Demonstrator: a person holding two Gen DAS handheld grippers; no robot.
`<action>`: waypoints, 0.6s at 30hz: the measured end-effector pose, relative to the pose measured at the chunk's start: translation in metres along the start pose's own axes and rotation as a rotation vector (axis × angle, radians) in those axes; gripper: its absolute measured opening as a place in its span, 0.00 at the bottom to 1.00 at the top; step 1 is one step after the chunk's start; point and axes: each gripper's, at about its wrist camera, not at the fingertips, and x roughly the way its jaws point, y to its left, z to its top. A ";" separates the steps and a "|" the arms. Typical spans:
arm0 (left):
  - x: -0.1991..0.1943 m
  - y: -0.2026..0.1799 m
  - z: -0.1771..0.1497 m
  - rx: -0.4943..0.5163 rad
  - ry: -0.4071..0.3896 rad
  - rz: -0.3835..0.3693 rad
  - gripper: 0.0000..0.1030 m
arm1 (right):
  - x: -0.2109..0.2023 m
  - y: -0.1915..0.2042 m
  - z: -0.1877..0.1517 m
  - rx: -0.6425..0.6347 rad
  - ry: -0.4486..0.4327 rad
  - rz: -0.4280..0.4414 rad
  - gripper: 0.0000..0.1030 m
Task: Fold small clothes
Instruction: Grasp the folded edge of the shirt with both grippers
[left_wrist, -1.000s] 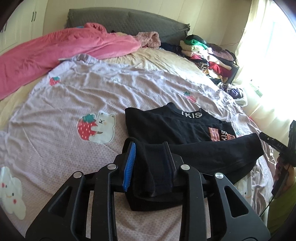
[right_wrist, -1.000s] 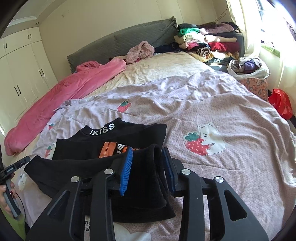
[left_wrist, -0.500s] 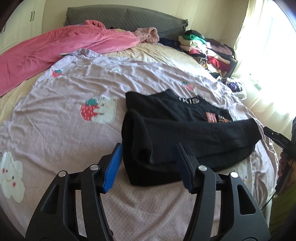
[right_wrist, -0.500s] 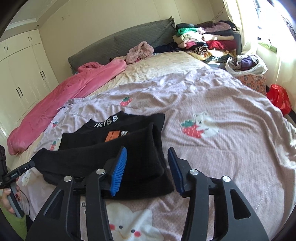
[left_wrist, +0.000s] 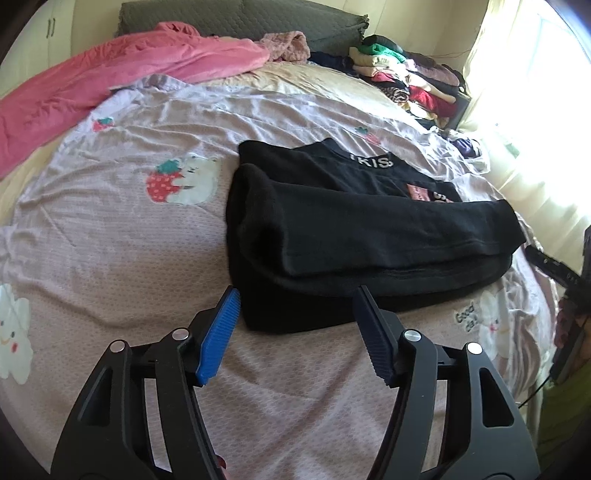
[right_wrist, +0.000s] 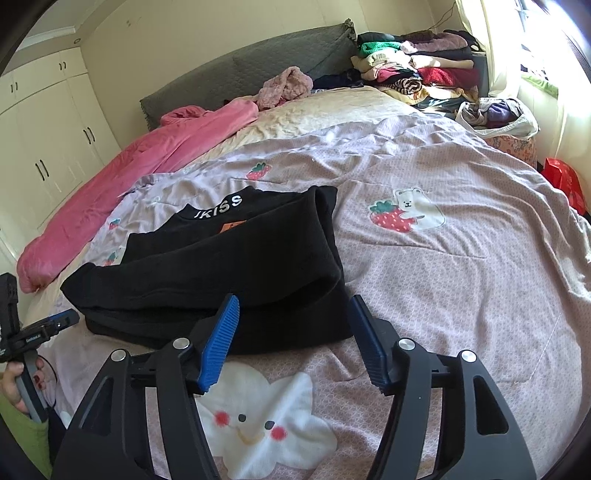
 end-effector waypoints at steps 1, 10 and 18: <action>0.002 -0.001 0.002 -0.005 0.004 -0.006 0.54 | 0.001 0.000 0.000 0.005 0.003 0.004 0.59; 0.025 -0.002 0.014 -0.073 0.054 -0.057 0.54 | 0.020 0.003 0.000 0.019 0.029 0.025 0.59; 0.035 0.005 0.027 -0.135 0.054 -0.070 0.47 | 0.044 -0.008 0.008 0.093 0.042 0.050 0.63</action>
